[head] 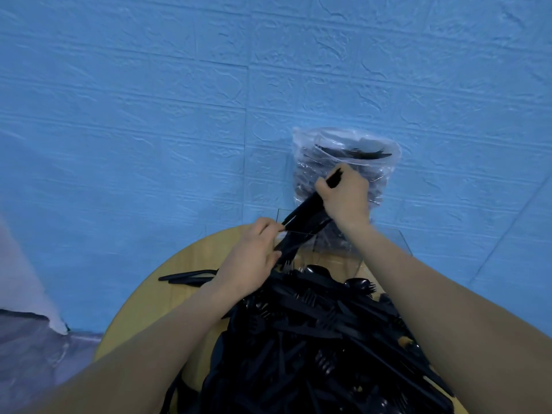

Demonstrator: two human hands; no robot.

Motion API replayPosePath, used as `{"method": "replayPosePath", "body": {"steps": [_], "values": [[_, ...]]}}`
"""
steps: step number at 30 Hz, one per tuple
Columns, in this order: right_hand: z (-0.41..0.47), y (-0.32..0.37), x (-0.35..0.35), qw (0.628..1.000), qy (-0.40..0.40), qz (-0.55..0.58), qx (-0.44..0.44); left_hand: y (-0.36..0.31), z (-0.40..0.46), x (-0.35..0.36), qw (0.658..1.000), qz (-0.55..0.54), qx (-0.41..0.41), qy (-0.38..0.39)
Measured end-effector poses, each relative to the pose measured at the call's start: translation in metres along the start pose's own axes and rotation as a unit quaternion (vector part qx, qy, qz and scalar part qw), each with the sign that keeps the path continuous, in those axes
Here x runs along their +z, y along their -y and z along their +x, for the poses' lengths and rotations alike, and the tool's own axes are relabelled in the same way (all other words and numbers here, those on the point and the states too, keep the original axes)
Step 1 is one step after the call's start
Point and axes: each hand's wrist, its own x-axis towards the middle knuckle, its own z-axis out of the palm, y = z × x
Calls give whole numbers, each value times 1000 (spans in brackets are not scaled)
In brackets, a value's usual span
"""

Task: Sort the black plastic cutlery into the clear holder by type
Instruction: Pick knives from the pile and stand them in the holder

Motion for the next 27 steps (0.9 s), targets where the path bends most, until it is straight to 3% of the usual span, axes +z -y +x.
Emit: {"method": "replayPosePath", "body": {"steps": [6, 12, 15, 18, 27], "values": [[6, -1, 23, 995, 70, -68, -21, 3, 1, -3, 999, 32, 14, 15], [2, -3, 23, 987, 44, -129, -81, 1, 3, -5, 998, 49, 16, 28], [-2, -4, 30, 950, 109, -251, -148, -1, 3, -6, 998, 55, 17, 35], [-3, -2, 31, 915, 163, -341, -144, -3, 3, -9, 996, 67, 11, 51], [-31, -13, -34, 978, 88, -178, -67, -25, -11, -24, 990, 102, -34, 97]]}}
